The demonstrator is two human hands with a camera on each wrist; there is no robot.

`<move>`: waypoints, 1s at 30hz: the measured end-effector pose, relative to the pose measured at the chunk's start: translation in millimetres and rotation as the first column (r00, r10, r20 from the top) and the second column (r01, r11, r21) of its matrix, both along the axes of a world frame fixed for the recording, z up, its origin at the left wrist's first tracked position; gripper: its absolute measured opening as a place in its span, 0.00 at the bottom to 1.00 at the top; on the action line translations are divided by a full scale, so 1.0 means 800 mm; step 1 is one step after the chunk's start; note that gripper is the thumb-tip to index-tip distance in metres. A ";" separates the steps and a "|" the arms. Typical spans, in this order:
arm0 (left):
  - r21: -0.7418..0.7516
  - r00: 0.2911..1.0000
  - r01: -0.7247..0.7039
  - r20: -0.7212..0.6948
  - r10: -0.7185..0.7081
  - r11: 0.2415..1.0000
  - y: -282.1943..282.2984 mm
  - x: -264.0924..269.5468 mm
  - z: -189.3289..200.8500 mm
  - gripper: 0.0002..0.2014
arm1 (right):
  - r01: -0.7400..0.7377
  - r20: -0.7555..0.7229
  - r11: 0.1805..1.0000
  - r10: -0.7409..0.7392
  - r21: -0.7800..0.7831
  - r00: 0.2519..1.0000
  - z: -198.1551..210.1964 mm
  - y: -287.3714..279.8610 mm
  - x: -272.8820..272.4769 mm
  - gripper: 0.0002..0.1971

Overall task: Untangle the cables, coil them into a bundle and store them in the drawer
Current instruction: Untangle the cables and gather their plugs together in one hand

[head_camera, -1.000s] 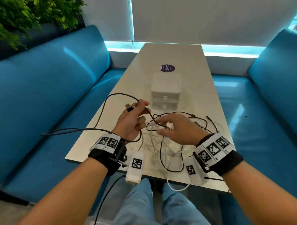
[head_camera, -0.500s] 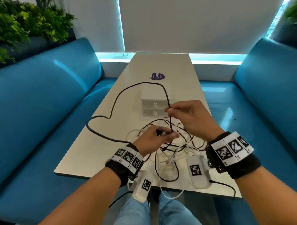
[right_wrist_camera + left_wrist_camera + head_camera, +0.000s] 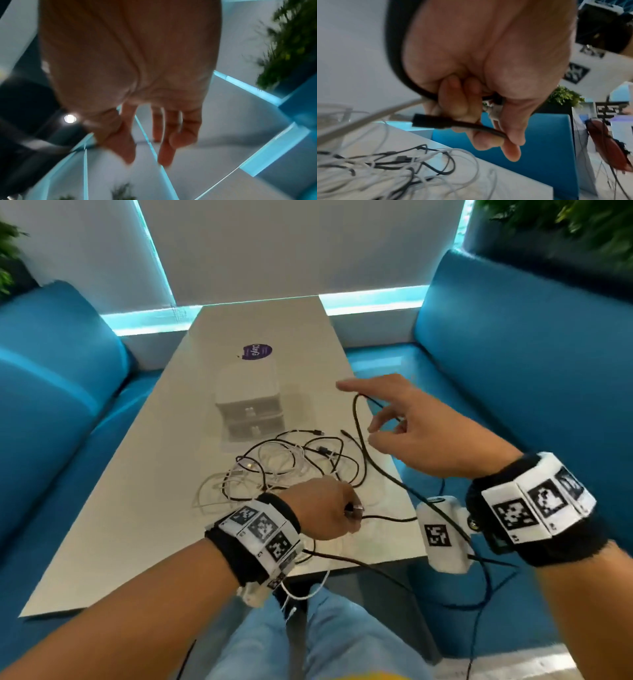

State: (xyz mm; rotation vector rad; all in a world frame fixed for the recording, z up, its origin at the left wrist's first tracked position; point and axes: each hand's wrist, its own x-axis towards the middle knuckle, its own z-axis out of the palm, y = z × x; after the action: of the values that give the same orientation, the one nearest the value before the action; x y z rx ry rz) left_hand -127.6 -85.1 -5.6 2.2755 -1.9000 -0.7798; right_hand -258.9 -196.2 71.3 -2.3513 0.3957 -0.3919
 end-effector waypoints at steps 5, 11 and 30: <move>-0.074 0.993 0.041 -0.103 -0.049 0.996 -0.024 -0.027 0.003 0.10 | 0.106 -0.369 0.991 -0.128 -0.079 0.921 -0.068 -0.019 -0.055 0.27; -0.056 0.960 -0.081 -0.274 0.063 0.995 -0.040 -0.059 -0.017 0.15 | 0.118 -0.274 0.929 -0.018 0.351 0.961 -0.130 -0.013 -0.110 0.07; -0.160 0.404 -0.387 -0.915 0.011 0.908 -0.055 -0.104 0.026 0.09 | 0.511 -0.343 0.761 -0.393 0.399 0.853 -0.262 -0.037 -0.144 0.13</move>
State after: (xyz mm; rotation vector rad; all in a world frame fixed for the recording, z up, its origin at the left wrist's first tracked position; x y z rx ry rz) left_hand -211.1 -129.4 15.5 1.2947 -1.0583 -1.1707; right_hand -374.1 -225.8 -138.0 -1.7924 1.0730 -0.1943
